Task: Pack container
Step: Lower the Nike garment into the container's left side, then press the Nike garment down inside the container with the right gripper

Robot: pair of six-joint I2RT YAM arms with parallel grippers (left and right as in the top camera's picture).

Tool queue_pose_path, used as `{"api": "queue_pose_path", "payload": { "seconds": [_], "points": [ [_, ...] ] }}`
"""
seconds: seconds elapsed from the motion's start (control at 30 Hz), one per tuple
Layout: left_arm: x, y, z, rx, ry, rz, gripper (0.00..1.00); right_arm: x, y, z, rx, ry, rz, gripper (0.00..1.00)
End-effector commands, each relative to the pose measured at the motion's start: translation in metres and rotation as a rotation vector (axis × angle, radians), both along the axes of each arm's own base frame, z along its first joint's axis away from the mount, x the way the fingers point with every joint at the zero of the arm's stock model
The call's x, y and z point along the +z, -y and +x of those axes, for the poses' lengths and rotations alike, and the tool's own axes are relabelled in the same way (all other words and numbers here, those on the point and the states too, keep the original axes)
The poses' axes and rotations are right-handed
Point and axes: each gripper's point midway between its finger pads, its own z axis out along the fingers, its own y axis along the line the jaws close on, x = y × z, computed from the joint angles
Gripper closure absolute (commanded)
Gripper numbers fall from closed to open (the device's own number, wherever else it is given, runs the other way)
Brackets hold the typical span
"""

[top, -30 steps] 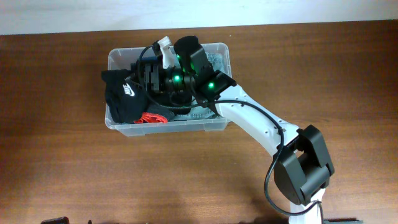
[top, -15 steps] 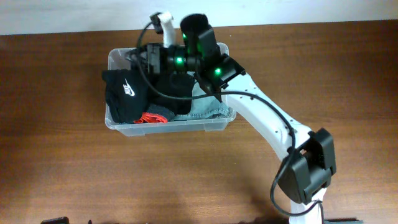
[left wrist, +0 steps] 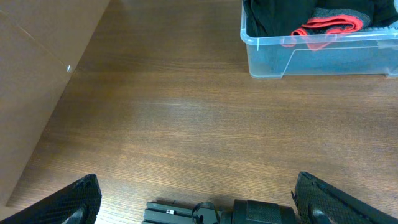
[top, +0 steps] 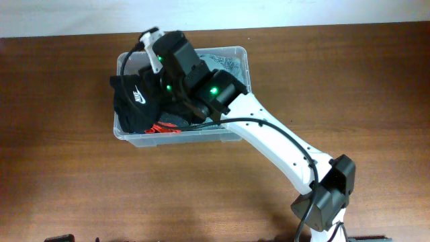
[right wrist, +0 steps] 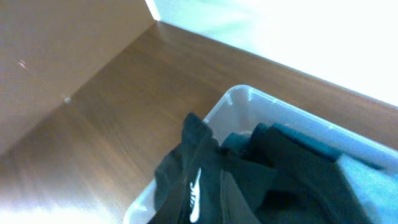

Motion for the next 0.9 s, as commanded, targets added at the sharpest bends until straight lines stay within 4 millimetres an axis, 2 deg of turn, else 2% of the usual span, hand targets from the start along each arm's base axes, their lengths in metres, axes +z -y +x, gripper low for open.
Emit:
{"api": "queue_pose_path", "payload": {
  "seconds": [0.0, 0.17, 0.23, 0.3, 0.7, 0.87],
  "points": [
    [0.000, -0.001, 0.000, 0.002, 0.001, 0.007, 0.01, 0.012, -0.003, -0.001, 0.023, 0.076, -0.027, 0.96],
    [0.000, -0.001, 0.000, 0.002, 0.001, 0.007, 0.01, 0.008, -0.038, -0.020, 0.093, 0.095, 0.001, 0.96],
    [0.000, -0.001, 0.000, 0.002, 0.001, 0.007, 0.01, -0.003, -0.051, -0.026, 0.111, 0.090, -0.008, 0.96],
    [0.000, -0.001, 0.000, 0.002, 0.001, 0.007, 0.01, -0.017, -0.057, -0.024, 0.092, 0.089, -0.035, 0.96],
    [0.000, -0.001, 0.000, 0.002, 0.001, 0.007, 0.01, -0.105, -0.075, -0.010, 0.084, 0.011, -0.141, 0.96],
    [0.000, -0.001, 0.000, 0.002, 0.001, 0.007, 0.00, -0.127, -0.061, 0.014, -0.009, 0.028, -0.200, 0.96]
  ]
}}
